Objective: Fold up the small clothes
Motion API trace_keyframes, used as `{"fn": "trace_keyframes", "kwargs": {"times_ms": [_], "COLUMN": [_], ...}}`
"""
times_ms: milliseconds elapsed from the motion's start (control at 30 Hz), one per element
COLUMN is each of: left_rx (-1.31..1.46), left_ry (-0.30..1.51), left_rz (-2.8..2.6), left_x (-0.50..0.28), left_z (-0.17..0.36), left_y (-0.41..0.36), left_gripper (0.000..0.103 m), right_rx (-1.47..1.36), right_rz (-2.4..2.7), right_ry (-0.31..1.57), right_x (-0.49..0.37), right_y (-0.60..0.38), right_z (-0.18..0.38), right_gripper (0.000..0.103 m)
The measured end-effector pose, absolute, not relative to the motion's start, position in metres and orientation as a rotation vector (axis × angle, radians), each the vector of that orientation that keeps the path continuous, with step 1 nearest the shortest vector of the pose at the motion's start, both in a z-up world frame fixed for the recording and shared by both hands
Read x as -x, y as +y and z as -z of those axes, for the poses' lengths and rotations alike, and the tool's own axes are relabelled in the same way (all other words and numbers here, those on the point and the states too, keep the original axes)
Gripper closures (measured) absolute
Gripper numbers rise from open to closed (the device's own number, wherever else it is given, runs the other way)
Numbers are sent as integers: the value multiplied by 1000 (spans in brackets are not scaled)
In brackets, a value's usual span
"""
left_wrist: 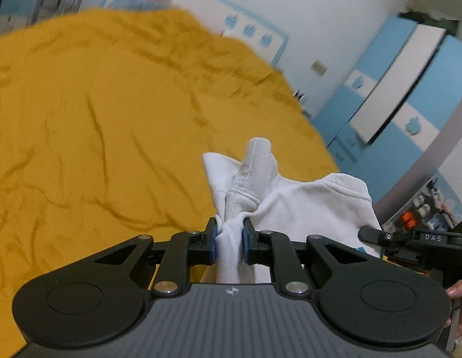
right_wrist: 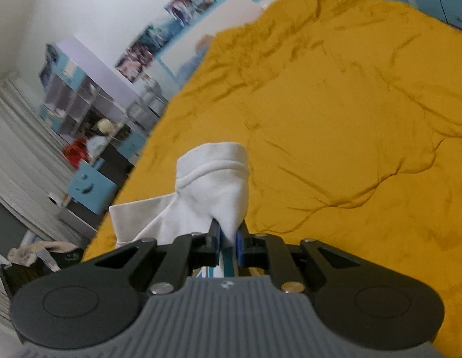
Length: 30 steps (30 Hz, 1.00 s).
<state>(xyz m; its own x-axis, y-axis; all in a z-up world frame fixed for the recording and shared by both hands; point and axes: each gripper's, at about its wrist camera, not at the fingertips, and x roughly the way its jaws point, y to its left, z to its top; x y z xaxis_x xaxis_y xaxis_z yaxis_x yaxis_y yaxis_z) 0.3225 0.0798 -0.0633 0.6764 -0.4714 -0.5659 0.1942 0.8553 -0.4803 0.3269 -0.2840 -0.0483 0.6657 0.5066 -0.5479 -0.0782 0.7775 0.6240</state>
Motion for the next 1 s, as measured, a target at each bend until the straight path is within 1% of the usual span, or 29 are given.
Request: {"fn": "trace_keyframes", "kwargs": {"times_ms": [200, 333, 400, 467, 533, 667, 867, 933, 1000], "left_rx": [416, 427, 443, 452, 453, 422, 377, 387, 379], "left_ry": [886, 940, 956, 965, 962, 941, 860, 810, 797], "left_rz": [372, 369, 374, 373, 358, 330, 250, 262, 294], "left_x": [-362, -368, -369, -369, -365, -360, -338, -331, -332], "left_z": [114, 137, 146, 150, 148, 134, 105, 95, 91], "left_y": [86, 94, 100, 104, 107, 112, 119, 116, 108], "left_gripper": [86, 85, 83, 79, 74, 69, 71, 71, 71], "right_rx": [-595, -586, -583, -566, -528, -458, -370, -340, -307], "right_rz": [-284, -245, -234, -218, -191, -149, -164, -200, -227], "right_ry": [902, 955, 968, 973, 962, 925, 851, 836, 835], "right_x": [-372, -388, -390, -390, -388, -377, -342, -334, -333], "right_y": [-278, -279, -280, -281, -282, -290, -294, -286, -277], "right_z": [99, 124, 133, 138, 137, 120, 88, 83, 83], "right_gripper": [98, 97, 96, 95, 91, 90, 90, 90, 91]}}
